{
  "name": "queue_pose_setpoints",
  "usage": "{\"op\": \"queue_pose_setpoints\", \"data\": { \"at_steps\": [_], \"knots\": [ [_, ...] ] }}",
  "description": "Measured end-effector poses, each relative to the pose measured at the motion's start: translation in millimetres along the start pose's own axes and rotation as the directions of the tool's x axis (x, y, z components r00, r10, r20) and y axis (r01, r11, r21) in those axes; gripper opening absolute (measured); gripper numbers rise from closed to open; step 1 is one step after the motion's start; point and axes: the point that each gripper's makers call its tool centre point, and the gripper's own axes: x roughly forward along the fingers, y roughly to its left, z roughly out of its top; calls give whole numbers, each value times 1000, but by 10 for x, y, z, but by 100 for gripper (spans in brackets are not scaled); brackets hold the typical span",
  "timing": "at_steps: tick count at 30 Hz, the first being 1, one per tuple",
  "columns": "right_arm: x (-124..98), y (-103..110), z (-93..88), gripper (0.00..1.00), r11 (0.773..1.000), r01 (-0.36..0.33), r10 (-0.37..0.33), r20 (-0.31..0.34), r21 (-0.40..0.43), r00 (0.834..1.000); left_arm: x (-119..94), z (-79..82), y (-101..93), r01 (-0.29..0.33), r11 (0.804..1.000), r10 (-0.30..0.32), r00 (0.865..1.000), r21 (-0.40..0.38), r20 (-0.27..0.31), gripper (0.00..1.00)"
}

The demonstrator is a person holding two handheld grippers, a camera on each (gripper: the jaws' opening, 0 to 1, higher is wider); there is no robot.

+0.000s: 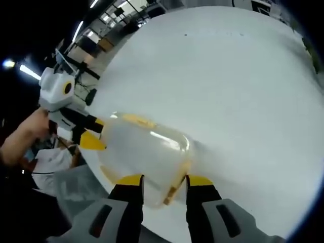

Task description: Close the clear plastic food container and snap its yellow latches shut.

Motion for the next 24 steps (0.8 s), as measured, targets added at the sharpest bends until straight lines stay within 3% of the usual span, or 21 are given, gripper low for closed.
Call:
{"op": "queue_pose_setpoints", "data": {
  "at_steps": [4, 11, 17, 20, 24],
  "knots": [
    [0, -6, -4, 31, 1000, 4, -3, 3, -13, 1000, 8, -32, -26, 3, 1000, -3, 1000, -20, -12, 32],
    [-13, -14, 2, 32, 997, 20, -19, 6, -79, 1000, 2, -28, -28, -23, 998, 23, 1000, 66, -7, 35],
    [-18, 6, -1, 34, 989, 33, -35, -12, -146, 999, -57, -14, -45, -24, 997, 24, 1000, 78, 7, 36],
    [-30, 4, 3, 34, 980, 47, -52, -20, -193, 998, -111, 26, 46, -81, 985, 80, 997, 154, 14, 38],
    [-65, 20, 31, 36, 964, 61, -66, -12, -260, 998, -150, 68, 28, -91, 965, 88, 996, 244, 23, 44]
  ]
}}
